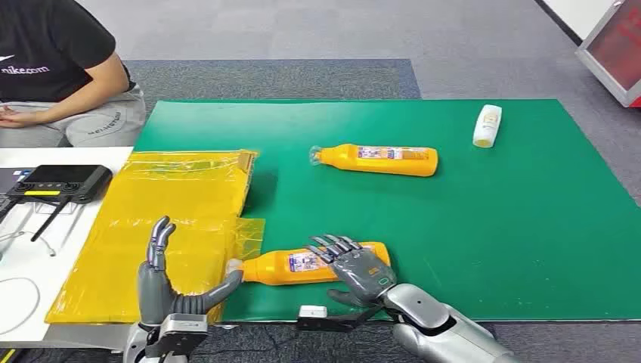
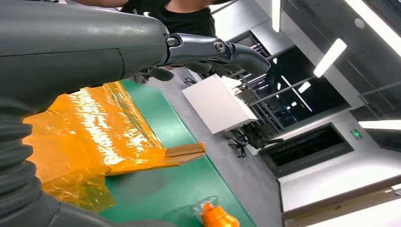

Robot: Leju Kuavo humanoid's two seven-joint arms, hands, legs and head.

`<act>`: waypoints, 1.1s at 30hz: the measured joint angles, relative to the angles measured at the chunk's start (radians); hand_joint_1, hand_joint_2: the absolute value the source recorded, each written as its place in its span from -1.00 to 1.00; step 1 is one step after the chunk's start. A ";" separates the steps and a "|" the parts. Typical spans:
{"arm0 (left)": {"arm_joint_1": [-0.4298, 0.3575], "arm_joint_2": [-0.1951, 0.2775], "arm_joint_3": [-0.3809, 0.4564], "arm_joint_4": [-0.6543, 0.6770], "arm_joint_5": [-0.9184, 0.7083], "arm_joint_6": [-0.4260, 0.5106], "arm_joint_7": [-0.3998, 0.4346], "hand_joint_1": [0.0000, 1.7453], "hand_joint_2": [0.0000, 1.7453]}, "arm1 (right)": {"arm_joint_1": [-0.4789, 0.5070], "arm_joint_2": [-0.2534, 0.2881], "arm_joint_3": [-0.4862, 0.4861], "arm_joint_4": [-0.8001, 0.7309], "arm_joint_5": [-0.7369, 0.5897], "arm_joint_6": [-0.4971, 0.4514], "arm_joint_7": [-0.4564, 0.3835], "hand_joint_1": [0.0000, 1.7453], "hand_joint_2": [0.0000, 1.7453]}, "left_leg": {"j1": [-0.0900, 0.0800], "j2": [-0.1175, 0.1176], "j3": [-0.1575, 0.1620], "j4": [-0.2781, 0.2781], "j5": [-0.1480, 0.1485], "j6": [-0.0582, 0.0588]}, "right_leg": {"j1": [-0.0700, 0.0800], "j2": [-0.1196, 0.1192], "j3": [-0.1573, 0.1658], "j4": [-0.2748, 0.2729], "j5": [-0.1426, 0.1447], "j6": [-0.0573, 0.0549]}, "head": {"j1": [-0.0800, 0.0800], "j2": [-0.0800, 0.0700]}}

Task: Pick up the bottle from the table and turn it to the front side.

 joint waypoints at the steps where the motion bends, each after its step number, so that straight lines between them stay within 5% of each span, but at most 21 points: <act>1: 0.002 0.000 0.000 0.000 -0.002 0.003 0.003 -1.00 1.00 | -0.004 0.003 0.001 0.003 0.004 0.008 0.016 -1.00 1.00 | 0.000 0.000 0.001 0.000 0.000 0.000 | 0.000 0.000 0.001 0.000 0.000 0.000 | 0.000 0.000; 5: 0.014 0.000 0.002 -0.003 -0.021 0.020 0.022 -1.00 1.00 | -0.045 0.031 0.003 0.047 0.012 0.106 0.092 -0.95 1.00 | 0.000 0.002 0.010 0.000 -0.004 -0.001 | 0.000 0.003 0.006 -0.001 -0.003 -0.002 | 0.000 0.000; 9: 0.022 -0.004 0.003 -0.003 -0.028 0.028 0.030 -1.00 1.00 | -0.098 0.068 0.003 0.135 -0.001 0.163 0.110 1.00 1.00 | 0.000 0.003 0.029 -0.001 -0.017 0.000 | 0.000 0.005 0.021 -0.002 -0.015 -0.001 | 0.000 0.000; 26: 0.034 -0.013 0.020 -0.007 -0.022 0.029 0.014 -1.00 1.00 | -0.107 0.119 -0.020 0.224 -0.014 0.070 0.114 1.00 1.00 | 0.000 0.002 0.040 -0.001 -0.016 0.001 | 0.000 0.004 0.033 -0.002 -0.014 0.001 | 0.000 0.000; 33: 0.033 -0.026 0.041 -0.026 0.055 0.028 -0.049 -1.00 1.00 | -0.033 0.123 -0.121 0.157 -0.231 -0.026 -0.036 1.00 1.00 | 0.000 0.002 0.040 -0.001 -0.016 0.001 | 0.000 0.004 0.036 -0.002 -0.015 0.002 | 0.000 0.000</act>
